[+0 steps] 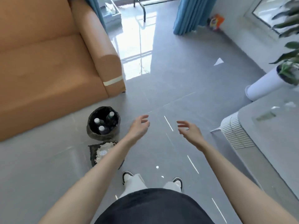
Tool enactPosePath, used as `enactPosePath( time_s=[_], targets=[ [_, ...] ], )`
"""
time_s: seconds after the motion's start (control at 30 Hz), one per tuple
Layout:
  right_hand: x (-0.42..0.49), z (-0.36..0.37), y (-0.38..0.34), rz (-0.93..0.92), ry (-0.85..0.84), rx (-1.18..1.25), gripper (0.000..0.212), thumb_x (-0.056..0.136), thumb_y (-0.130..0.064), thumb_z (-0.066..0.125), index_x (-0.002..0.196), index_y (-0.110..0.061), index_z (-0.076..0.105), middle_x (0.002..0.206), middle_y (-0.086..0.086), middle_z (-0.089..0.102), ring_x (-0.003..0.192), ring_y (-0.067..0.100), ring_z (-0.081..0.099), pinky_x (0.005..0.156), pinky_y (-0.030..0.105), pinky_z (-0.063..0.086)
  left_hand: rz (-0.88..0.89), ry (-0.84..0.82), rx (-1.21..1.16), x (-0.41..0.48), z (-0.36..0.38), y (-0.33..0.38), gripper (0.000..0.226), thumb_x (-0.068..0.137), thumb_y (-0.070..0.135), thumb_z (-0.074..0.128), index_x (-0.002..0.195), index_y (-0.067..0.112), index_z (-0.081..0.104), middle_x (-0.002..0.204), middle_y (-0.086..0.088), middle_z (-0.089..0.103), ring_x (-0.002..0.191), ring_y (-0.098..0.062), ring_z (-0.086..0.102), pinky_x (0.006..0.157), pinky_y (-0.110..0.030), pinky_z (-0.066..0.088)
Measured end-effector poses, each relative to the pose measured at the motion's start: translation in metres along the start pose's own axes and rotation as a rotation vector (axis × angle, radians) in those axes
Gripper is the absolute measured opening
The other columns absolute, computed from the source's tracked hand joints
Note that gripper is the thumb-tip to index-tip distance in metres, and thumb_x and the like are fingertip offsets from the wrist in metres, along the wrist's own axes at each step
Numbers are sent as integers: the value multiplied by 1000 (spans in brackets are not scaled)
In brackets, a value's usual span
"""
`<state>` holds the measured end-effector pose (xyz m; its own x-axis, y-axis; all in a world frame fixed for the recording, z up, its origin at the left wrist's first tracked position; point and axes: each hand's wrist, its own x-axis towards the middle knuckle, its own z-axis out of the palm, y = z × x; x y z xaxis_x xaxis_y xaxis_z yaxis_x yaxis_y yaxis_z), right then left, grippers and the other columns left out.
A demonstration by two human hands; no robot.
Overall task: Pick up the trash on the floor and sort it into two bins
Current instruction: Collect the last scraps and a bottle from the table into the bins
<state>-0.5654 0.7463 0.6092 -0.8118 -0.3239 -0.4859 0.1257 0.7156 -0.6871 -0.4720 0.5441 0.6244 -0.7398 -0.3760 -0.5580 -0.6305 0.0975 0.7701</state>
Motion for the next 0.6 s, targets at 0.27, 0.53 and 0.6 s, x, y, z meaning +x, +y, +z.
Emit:
enactPosePath(
  time_s=[0.27,0.53,0.6],
  targets=[
    [-48,-145,120,174,237,198,34,88,-9,54,120,-19,61,112,1,64,86,13,57,71,21,44,161,-240,124,-8,171,91,38,92,20,49,130,24,50,125,-2,58,105,-22,57,81,-28,45],
    [-81,-273,227,253,449,261,32,85,-4,57,111,-20,64,108,3,67,94,16,62,86,32,52,269,-400,233,-16,341,173,42,95,22,48,137,22,43,134,-4,50,115,-18,53,86,-25,42],
    [-86,-297,243,272,487,259,32,86,-3,57,116,-13,63,107,5,66,95,13,59,88,25,46,286,-434,258,-14,373,189,44,95,22,49,138,22,41,134,-5,50,116,-18,53,87,-26,42]
  ],
)
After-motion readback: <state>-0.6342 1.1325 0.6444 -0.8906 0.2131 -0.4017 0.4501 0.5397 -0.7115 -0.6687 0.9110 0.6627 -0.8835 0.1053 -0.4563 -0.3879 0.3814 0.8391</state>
